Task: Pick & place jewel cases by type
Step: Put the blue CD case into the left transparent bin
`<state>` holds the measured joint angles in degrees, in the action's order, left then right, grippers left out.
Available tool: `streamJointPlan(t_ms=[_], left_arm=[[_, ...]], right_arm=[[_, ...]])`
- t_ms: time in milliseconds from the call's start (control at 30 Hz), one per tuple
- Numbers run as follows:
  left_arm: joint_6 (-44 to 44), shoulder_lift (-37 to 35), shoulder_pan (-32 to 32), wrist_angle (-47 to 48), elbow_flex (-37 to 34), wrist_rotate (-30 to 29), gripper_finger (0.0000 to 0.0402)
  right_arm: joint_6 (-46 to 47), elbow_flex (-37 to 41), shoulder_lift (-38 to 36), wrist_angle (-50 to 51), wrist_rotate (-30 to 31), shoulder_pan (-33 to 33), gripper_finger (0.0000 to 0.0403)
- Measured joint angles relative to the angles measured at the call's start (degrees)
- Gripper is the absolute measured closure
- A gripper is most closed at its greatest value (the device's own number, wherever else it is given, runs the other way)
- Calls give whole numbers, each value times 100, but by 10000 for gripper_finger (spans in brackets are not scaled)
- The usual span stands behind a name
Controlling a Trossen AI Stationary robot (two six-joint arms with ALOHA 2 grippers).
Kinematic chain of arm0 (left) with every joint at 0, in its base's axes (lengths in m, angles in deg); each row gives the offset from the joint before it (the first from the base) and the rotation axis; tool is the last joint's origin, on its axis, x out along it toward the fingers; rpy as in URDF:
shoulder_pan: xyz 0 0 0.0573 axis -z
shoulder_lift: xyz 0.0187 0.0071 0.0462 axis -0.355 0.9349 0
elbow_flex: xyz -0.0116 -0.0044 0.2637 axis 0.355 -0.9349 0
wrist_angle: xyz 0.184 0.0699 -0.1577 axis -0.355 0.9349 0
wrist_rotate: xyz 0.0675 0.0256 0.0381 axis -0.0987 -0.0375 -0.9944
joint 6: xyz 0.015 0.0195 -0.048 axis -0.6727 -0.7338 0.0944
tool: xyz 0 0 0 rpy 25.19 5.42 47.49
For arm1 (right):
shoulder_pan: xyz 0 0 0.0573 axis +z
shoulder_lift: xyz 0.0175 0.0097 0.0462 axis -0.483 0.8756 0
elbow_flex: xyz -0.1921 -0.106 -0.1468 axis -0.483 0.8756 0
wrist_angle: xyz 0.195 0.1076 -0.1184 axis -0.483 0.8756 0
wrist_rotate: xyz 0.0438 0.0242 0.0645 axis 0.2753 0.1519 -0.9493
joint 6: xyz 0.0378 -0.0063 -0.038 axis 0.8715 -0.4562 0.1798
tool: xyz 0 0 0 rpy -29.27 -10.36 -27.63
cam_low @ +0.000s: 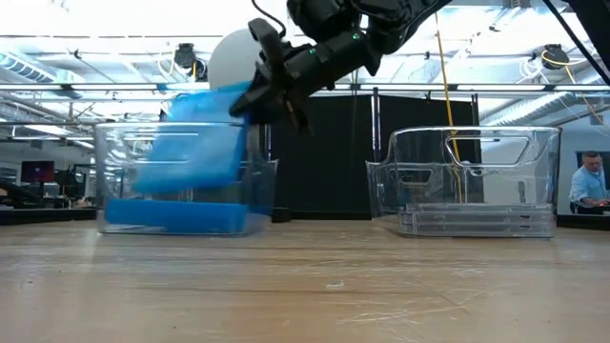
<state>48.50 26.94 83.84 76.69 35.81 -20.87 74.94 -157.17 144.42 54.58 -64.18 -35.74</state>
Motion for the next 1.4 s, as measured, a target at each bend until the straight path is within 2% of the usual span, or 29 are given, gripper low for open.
streamJointPlan(t_ms=[200, 500, 633, 800, 1400], left_arm=[[69, 0, 19, 23, 0, 2, 366], [198, 0, 20, 119, 0, 2, 366], [221, 0, 29, 125, 0, 2, 366], [223, 0, 34, 126, 0, 2, 366], [236, 0, 30, 121, 0, 0, 366]], right_arm=[[317, -2, -2, -150, -341, 7, 369], [472, -2, -2, 208, -288, 99, 365], [371, 134, -2, 287, 26, 158, 370], [328, 292, -11, 261, 43, 171, 371], [-1112, 494, -46, 315, 177, 146, 252]])
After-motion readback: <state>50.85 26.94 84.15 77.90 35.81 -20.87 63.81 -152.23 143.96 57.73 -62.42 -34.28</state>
